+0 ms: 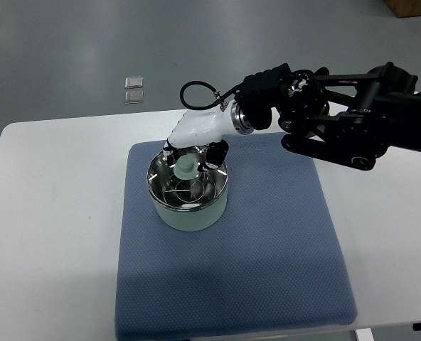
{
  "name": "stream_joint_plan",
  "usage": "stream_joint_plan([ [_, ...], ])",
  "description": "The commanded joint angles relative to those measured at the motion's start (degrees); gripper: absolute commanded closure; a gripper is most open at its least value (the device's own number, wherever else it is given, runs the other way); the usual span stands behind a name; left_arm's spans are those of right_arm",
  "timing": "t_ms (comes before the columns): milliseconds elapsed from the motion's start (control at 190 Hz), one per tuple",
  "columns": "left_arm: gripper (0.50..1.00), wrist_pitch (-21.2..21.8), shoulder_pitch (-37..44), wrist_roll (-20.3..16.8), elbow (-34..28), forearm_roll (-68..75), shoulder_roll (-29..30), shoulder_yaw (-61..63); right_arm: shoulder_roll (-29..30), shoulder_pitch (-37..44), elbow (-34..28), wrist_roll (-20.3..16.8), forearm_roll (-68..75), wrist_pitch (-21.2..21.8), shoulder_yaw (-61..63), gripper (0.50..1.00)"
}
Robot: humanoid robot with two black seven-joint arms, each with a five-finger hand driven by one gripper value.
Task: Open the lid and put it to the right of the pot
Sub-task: 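Lower the right hand and close its fingers around the green knob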
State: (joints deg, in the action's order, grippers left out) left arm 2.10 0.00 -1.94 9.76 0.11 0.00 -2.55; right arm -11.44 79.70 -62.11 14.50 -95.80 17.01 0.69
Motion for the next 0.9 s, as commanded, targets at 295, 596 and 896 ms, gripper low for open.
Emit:
stream_joint_plan([
  [295,0.500,0.01,0.00,0.01,0.00,-0.02,0.00,0.00,0.89,0.02,0.76,-0.35,-0.53,-0.31,-0.08,0.822],
  [596,0.500,0.01,0.09,0.01,0.00,0.06,0.00,0.00,0.54,0.11,1.02,-0.35,-1.06,-0.39,-1.05,0.830],
  [896,0.500,0.01,0.00,0.01,0.00,0.06,0.00,0.00,0.36,0.46,1.02,-0.35,-1.06,-0.39,-1.05,0.857],
])
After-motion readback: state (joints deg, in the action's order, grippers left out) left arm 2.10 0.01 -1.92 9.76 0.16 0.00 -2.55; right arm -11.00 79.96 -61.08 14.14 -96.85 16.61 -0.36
